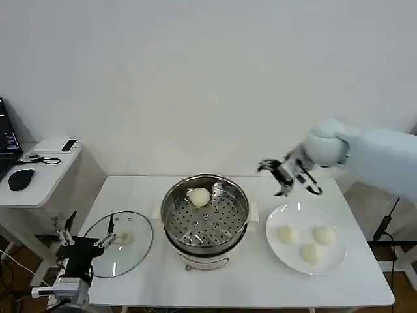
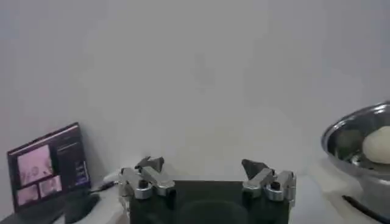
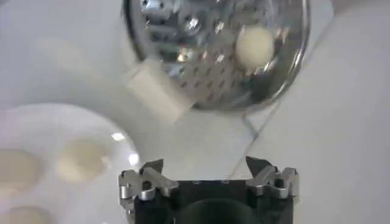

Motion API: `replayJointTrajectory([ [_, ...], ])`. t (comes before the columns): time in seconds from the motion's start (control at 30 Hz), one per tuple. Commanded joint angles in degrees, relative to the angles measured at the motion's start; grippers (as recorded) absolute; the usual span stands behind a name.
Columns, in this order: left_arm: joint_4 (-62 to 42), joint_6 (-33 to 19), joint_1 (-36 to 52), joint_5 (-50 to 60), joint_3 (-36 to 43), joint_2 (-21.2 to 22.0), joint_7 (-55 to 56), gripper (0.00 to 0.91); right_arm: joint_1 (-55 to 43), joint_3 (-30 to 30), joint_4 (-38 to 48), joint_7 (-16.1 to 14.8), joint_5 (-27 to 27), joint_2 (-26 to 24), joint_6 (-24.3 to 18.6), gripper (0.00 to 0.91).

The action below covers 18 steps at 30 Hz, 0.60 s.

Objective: Take steamed baozi put them in steamer then cover it.

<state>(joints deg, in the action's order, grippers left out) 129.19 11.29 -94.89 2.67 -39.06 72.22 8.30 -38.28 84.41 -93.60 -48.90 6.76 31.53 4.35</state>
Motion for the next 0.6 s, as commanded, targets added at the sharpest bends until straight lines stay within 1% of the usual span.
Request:
replayJointTrajectory([
  [0.03, -0.4, 0.1, 0.4, 0.4, 1.5, -0.4, -0.1, 0.907, 4.4, 1.3, -4.1, -0.1, 0.6, -10.6, 6.0, 0.907],
  [0.13, -0.6, 0.0, 0.5, 0.9, 1.8, -0.1, -0.2, 0.907, 8.9, -1.2, -2.9, -0.5, 0.7, -10.1, 6.5, 0.907],
  [0.27, -0.8, -0.1, 0.5, 1.6, 2.2, 0.3, -0.2, 0.907, 15.4, -5.1, -0.9, -0.4, -0.1, -8.5, 7.6, 0.907],
  [0.3, -0.9, -0.1, 0.5, 1.6, 2.2, 0.3, -0.2, 0.907, 15.7, -5.3, -0.6, -0.3, -0.1, -8.5, 7.6, 0.907],
  [0.43, -1.3, 0.0, 0.7, 1.6, 1.9, 0.6, -0.2, 0.907, 23.1, -10.9, 2.3, 0.5, -0.9, -6.3, 8.6, 0.907],
  [0.6, -1.9, -0.1, 0.6, 1.7, 1.4, 0.6, -0.2, 0.907, 29.3, -16.6, 6.1, 1.4, -2.8, -3.7, 9.3, 0.907],
])
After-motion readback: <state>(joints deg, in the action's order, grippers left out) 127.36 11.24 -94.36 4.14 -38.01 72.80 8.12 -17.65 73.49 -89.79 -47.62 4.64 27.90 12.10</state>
